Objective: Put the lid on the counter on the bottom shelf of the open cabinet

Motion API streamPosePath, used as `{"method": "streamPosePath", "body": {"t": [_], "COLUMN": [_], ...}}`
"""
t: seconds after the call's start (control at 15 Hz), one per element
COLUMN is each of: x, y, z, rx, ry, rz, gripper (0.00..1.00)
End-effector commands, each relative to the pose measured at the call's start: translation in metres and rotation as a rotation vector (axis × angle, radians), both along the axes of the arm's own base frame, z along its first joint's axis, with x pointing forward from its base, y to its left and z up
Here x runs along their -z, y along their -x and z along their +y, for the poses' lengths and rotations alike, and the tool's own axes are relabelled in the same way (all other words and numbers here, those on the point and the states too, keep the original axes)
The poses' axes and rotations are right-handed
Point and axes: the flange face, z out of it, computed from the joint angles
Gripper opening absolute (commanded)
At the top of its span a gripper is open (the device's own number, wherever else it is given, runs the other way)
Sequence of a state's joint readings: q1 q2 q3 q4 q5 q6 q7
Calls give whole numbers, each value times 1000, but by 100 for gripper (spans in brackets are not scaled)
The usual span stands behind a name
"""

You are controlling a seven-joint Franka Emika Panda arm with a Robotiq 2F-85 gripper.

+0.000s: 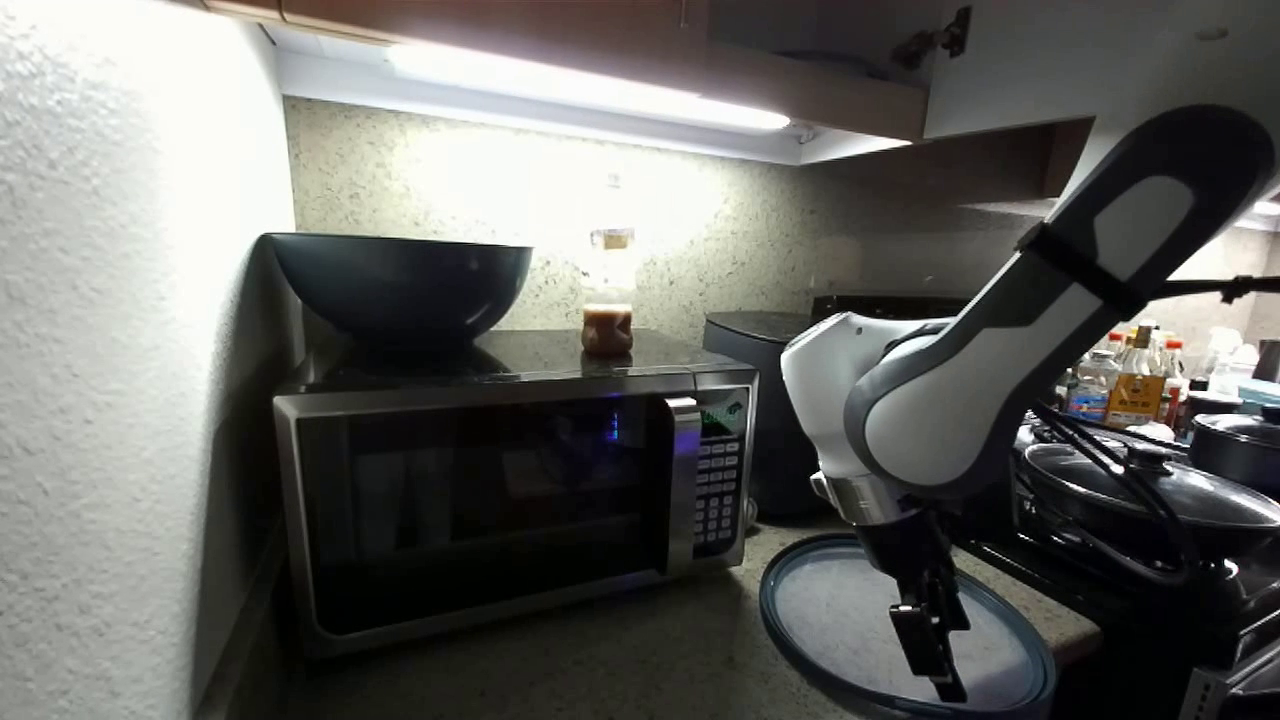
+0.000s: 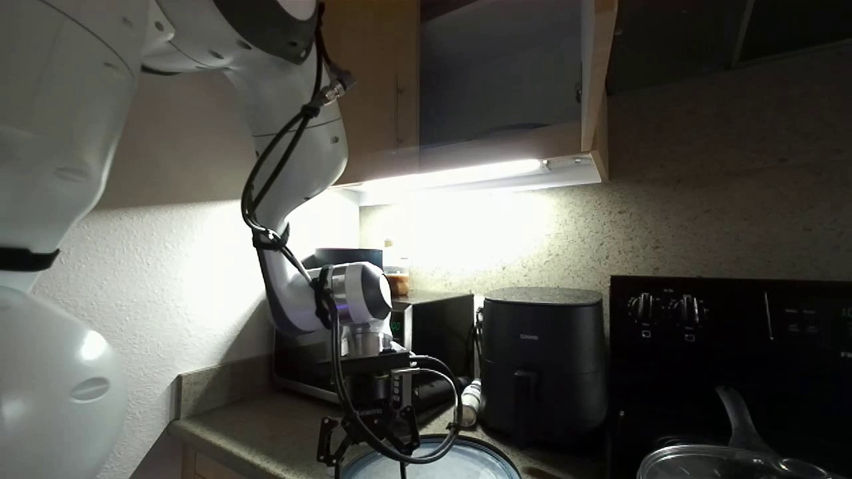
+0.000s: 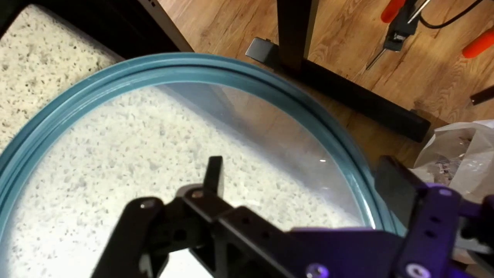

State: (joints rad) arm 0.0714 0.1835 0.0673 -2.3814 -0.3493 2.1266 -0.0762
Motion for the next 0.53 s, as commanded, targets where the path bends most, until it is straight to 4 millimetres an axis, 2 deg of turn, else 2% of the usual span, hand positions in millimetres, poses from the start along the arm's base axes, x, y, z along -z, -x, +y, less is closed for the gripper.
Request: {"method": "streamPosePath", "body": {"t": [0.0,0.2,0.47], "x": [8,6,3], "y": [-5,5,10], "z": [8,23,36], "rx": [-5,-85,-142], "ry": [-5,-58,-65], "rz": [69,206,273], "gripper": [100,100,100]}}
